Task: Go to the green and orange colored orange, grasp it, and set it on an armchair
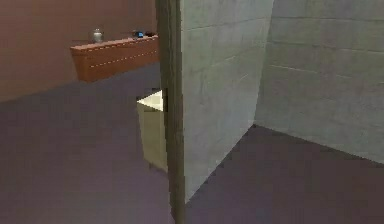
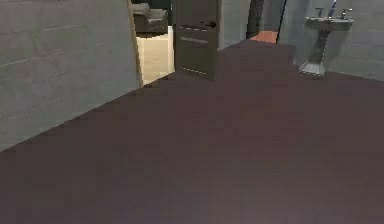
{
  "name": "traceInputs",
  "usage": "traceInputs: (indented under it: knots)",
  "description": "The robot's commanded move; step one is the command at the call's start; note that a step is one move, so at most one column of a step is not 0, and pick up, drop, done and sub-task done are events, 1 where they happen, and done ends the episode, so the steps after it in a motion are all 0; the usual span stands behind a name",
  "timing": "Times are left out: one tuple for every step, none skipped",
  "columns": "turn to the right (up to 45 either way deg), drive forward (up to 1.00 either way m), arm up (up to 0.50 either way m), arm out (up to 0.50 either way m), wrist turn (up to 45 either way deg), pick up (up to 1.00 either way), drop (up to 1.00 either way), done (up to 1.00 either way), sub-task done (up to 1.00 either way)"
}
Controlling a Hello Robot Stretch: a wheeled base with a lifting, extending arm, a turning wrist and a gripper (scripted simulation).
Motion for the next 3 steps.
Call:
traceInputs:
  knots:
    - [-21.0, 0.0, 0.0, 0.0, 0.0, 0.0, 0.0, 0.0, 0.0]
    - [0.0, 1.0, 0.0, 0.0, 0.0, 0.0, 0.0, 0.0, 0.0]
    - [-45.0, 0.0, 0.0, 0.0, 0.0, 0.0, 0.0, 0.0, 0.0]
